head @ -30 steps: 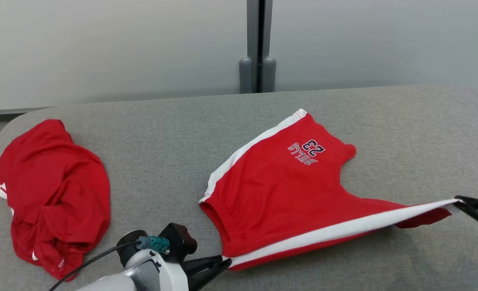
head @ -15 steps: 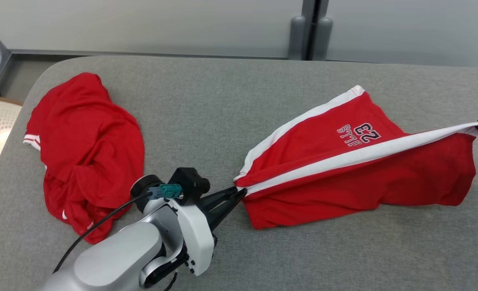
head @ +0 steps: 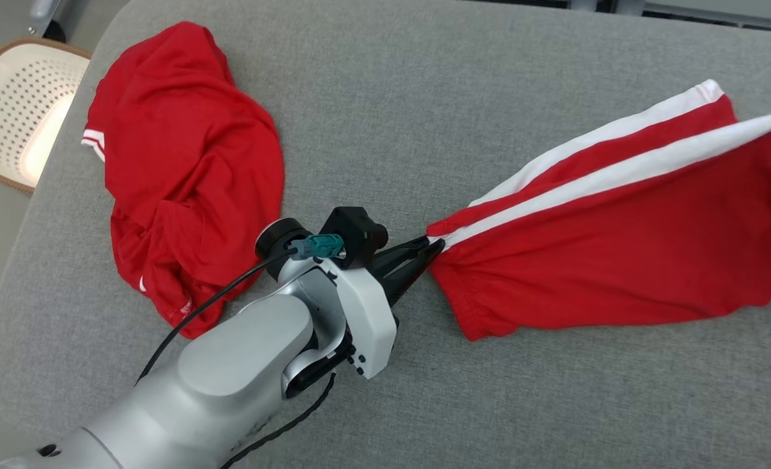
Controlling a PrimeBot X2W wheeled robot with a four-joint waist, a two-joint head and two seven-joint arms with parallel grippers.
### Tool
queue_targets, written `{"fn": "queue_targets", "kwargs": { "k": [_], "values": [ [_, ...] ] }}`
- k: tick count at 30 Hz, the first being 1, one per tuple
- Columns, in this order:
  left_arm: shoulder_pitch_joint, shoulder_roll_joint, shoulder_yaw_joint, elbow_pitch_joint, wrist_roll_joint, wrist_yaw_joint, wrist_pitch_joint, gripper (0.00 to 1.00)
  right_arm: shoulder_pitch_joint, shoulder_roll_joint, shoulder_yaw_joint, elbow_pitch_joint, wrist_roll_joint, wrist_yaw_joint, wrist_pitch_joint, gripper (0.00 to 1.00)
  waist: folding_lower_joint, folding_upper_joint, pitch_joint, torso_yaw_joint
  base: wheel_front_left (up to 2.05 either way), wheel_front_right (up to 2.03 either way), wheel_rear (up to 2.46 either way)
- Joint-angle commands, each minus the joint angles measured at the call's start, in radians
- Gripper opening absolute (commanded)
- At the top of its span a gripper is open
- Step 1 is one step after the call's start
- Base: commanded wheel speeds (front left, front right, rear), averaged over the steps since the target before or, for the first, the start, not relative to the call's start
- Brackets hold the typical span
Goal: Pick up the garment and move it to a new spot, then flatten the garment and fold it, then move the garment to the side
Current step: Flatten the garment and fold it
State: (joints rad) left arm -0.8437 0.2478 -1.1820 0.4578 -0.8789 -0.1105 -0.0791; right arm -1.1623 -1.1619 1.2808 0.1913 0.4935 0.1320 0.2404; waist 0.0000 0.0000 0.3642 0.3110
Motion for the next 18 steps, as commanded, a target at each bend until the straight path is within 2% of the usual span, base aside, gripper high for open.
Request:
{"fn": "queue_targets", "kwargs": {
  "k": [1, 11, 18],
  "values": [
    [-0.025, -0.009, -0.002, 0.019, -0.002, -0.006, -0.009, 0.0, -0.022, 0.005, 0.0, 0.001, -0.013, -0.002, 0.01, 0.0, 0.0, 0.0, 0.046, 0.036, 0.0, 0.0, 0.0],
    [-0.078, -0.077, -0.029, 0.104, -0.023, -0.019, -0.057, 0.0, -0.062, 0.021, 0.0, 0.034, -0.012, -0.002, 0.063, 0.0, 0.0, 0.0, 0.086, 0.081, 0.0, 0.0, 0.0],
    [-0.102, -0.1, -0.065, 0.121, -0.035, -0.02, -0.073, 0.0, -0.088, 0.03, 0.001, 0.085, 0.009, -0.002, 0.074, 0.0, 0.0, 0.0, 0.092, 0.094, 0.0, 0.0, 0.0]
  ]
}}
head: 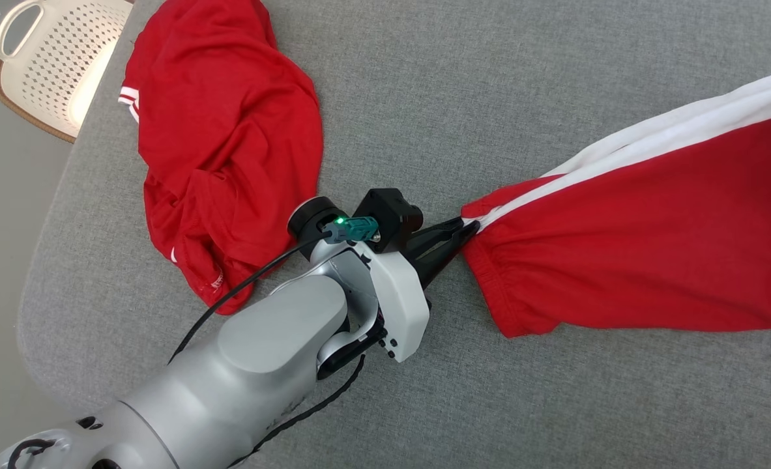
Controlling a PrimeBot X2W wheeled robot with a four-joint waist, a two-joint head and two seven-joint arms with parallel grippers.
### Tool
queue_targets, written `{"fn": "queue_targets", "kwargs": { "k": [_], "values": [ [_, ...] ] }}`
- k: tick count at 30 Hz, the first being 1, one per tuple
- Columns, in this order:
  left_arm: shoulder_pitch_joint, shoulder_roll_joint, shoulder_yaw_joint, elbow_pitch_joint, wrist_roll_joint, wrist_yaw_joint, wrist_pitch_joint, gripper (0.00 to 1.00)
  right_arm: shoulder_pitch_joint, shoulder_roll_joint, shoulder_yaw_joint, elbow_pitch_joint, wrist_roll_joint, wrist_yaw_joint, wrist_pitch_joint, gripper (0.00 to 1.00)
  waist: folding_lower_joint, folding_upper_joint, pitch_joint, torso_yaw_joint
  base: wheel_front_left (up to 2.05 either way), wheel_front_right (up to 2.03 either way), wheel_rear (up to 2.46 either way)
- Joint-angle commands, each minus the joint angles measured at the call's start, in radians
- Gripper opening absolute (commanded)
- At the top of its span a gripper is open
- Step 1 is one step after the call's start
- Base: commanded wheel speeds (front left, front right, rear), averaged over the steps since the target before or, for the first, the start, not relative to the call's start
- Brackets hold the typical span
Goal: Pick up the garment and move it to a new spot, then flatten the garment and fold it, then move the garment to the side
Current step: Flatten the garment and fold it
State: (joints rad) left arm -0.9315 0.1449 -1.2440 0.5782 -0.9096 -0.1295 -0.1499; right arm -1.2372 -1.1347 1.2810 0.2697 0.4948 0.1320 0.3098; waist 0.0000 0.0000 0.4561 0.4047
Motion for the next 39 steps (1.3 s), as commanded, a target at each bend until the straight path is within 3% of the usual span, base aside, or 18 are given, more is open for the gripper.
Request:
{"fn": "queue_targets", "kwargs": {
  "k": [1, 2, 3, 4, 5, 6, 8, 15, 22, 27, 30, 36, 39],
  "values": [
    [-0.018, 0.004, -0.008, 0.0, -0.007, -0.001, -0.003, 0.0, -0.021, 0.004, 0.0, 0.019, 0.013, -0.002, 0.004, 0.0, 0.0, 0.0, 0.001, 0.0, 0.0, 0.0, 0.0],
    [-0.022, 0.004, -0.011, 0.001, -0.01, -0.001, -0.004, 0.15, -0.029, 0.007, -0.001, 0.028, 0.006, -0.002, -0.011, 0.38, 0.0, 0.0, 0.001, -0.001, 0.0, 0.0, 0.0],
    [-0.024, 0.003, -0.014, 0.002, -0.015, -0.001, -0.002, 0.45, -0.032, 0.011, 0.0, 0.039, -0.003, -0.002, -0.023, 1.0, 0.0, 0.0, 0.001, -0.002, 0.0, 0.0, 0.0],
    [-0.023, 0.001, -0.017, 0.002, -0.023, -0.001, 0.006, 0.71, -0.025, 0.016, 0.001, 0.038, -0.031, -0.002, -0.04, 1.0, 0.0, 0.0, 0.001, -0.002, 0.0, 0.0, 0.0],
    [-0.022, 0.001, -0.021, -0.002, -0.026, -0.001, 0.011, 0.85, -0.031, 0.019, 0.001, 0.053, -0.031, -0.002, -0.054, 1.0, 0.0, 0.0, 0.0, -0.004, 0.0, 0.0, 0.0],
    [-0.022, 0.003, -0.023, -0.003, -0.03, -0.001, 0.015, 0.93, -0.035, 0.025, 0.001, 0.065, -0.036, -0.002, -0.064, 1.0, 0.0, 0.0, -0.001, -0.007, 0.0, 0.0, 0.0],
    [-0.022, 0.009, -0.026, -0.001, -0.038, -0.001, 0.009, 1.0, -0.033, 0.043, 0.0, 0.09, -0.033, -0.002, -0.076, 1.0, 0.0, 0.0, -0.006, -0.015, 0.0, 0.0, 0.0],
    [-0.022, 0.018, -0.025, 0.08, -0.034, 0.006, -0.039, 1.0, -0.011, 0.089, 0.0, 0.177, 0.018, -0.002, -0.101, 1.0, 0.0, 0.0, -0.044, -0.05, 0.0, 0.0, 0.0],
    [0.038, 0.039, 0.054, 0.15, -0.067, 0.05, -0.1, 1.0, 0.054, 0.175, -0.055, 0.329, 0.14, -0.002, -0.254, 1.0, 0.0, 0.0, -0.131, -0.101, 0.0, 0.0, 0.0],
    [0.093, 0.062, 0.16, 0.118, -0.077, 0.096, -0.116, 1.0, 0.154, 0.265, -0.187, 0.434, 0.214, -0.002, -0.413, 1.0, 0.0, 0.0, -0.201, -0.144, 0.0, 0.0, 0.0],
    [0.145, 0.091, 0.254, 0.052, -0.028, 0.134, -0.116, 1.0, 0.234, 0.34, -0.278, 0.475, 0.273, -0.002, -0.509, 1.0, 0.0, 0.0, -0.245, -0.168, 0.0, 0.0, 0.0],
    [0.252, 0.109, 0.407, -0.078, 0.077, 0.199, -0.116, 1.0, 0.368, 0.423, -0.417, 0.479, 0.317, -0.002, -0.571, 1.0, 0.0, 0.0, -0.294, -0.205, 0.0, 0.0, 0.0],
    [0.324, 0.105, 0.498, -0.149, 0.13, 0.225, -0.116, 1.0, 0.448, 0.468, -0.56, 0.429, 0.311, -0.002, -0.576, 1.0, 0.0, 0.0, -0.316, -0.223, 0.0, 0.0, 0.0]
  ]
}}
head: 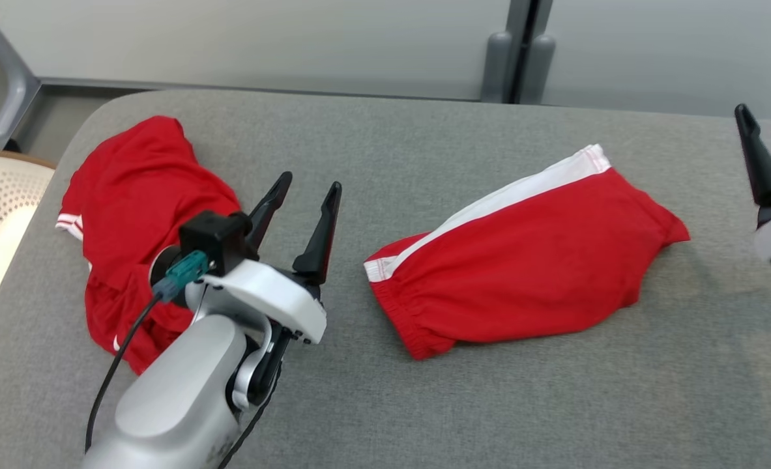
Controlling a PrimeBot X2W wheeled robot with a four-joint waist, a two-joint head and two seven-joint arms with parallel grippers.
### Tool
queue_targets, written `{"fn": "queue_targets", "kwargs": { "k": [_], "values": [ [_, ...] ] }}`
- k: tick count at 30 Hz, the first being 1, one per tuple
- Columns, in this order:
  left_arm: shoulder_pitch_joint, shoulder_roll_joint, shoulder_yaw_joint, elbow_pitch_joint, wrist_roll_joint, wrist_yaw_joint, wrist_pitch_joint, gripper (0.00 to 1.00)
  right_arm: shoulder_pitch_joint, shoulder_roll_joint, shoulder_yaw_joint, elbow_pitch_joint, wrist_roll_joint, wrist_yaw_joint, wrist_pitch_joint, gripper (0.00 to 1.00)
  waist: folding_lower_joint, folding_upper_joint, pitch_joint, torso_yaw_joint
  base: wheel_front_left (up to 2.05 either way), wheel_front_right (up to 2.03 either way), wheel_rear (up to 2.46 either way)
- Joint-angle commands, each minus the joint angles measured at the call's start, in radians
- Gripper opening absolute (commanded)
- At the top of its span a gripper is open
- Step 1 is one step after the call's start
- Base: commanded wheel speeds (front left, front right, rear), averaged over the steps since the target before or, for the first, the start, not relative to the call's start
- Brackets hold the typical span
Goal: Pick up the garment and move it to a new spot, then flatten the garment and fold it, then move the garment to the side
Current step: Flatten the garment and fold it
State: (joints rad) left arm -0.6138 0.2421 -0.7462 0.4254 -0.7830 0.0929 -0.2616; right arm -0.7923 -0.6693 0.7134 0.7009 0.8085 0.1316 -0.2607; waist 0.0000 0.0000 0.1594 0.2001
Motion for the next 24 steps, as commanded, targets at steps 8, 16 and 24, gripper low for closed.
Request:
{"fn": "queue_targets", "kwargs": {
  "k": [8, 16, 24],
  "values": [
    [0.231, -0.033, 0.233, -0.145, 0.164, 0.009, -0.004, 1.0, 0.35, 0.166, -0.359, -0.231, -0.287, -0.002, -0.006, 1.0, 0.0, 0.0, -0.064, -0.083, 0.0, 0.0, 0.0],
    [0.44, -0.126, 0.432, -0.238, 0.366, -0.07, -0.004, 1.0, 0.622, 0.352, -0.558, -0.408, -0.54, -0.001, -0.006, 1.0, 0.0, 0.0, -0.082, -0.111, 0.0, 0.0, 0.0],
    [0.536, -0.187, 0.543, -0.251, 0.476, -0.139, -0.004, 1.0, 0.717, 0.428, -0.607, -0.441, -0.61, -0.001, -0.006, 1.0, 0.0, 0.0, -0.092, -0.106, 0.0, 0.0, 0.0]
  ]
}}
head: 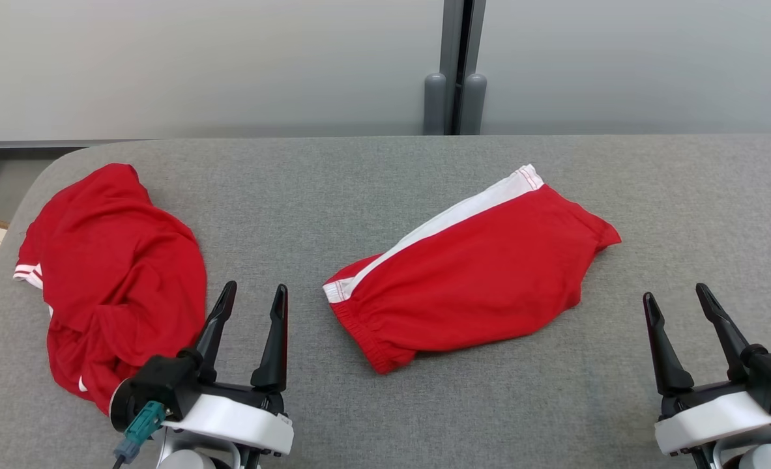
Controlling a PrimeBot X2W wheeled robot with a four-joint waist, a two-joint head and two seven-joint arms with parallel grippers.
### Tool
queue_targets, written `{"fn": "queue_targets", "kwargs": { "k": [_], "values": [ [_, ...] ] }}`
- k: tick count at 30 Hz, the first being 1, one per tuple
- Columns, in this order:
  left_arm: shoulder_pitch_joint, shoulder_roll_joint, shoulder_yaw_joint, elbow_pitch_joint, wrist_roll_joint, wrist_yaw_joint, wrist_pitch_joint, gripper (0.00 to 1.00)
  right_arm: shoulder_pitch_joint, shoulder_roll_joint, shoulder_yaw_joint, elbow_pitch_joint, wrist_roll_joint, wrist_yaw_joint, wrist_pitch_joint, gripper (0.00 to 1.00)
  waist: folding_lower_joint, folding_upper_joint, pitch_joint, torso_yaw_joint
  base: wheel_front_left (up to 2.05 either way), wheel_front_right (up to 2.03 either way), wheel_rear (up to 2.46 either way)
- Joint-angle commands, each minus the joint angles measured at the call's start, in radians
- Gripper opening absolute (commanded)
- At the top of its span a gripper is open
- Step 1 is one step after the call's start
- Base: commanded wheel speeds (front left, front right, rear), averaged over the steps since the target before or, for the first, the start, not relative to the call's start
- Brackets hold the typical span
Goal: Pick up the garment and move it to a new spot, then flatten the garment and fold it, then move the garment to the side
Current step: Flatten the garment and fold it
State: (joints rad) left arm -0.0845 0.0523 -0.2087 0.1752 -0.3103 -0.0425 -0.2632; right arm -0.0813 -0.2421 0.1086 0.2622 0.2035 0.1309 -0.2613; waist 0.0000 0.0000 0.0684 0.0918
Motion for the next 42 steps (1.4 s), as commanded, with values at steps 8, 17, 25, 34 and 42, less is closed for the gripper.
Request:
{"fn": "queue_targets", "kwargs": {
  "k": [8, 17, 25, 34, 42],
  "values": [
    [-0.022, 0.0, -0.025, 0.005, -0.02, -0.017, -0.002, 1.0, -0.023, 0.024, -0.038, 0.101, 0.09, 0.0, 0.009, 1.0, 0.0, 0.0, 0.015, 0.053, 0.0, 0.0, 0.0],
    [-0.042, -0.001, -0.078, -0.01, -0.036, 0.012, -0.002, 1.0, -0.123, 0.031, -0.056, 0.211, 0.355, 0.0, 0.101, 1.0, 0.0, 0.0, 0.099, 0.125, 0.0, 0.0, 0.0],
    [-0.081, 0.0, -0.126, -0.072, -0.083, 0.053, -0.002, 1.0, -0.225, -0.001, -0.114, 0.301, 0.54, 0.0, 0.188, 1.0, 0.0, 0.0, 0.184, 0.203, 0.0, 0.0, 0.0],
    [-0.107, 0.001, -0.163, -0.078, -0.111, 0.107, -0.002, 1.0, -0.291, -0.028, -0.106, 0.383, 0.623, 0.003, 0.298, 1.0, 0.0, 0.0, 0.218, 0.257, 0.0, 0.0, 0.0],
    [-0.106, 0.0, -0.182, -0.073, -0.12, 0.124, -0.002, 1.0, -0.33, -0.036, -0.075, 0.387, 0.671, 0.004, 0.346, 1.0, 0.0, 0.0, 0.225, 0.282, 0.0, 0.0, 0.0]
  ]
}}
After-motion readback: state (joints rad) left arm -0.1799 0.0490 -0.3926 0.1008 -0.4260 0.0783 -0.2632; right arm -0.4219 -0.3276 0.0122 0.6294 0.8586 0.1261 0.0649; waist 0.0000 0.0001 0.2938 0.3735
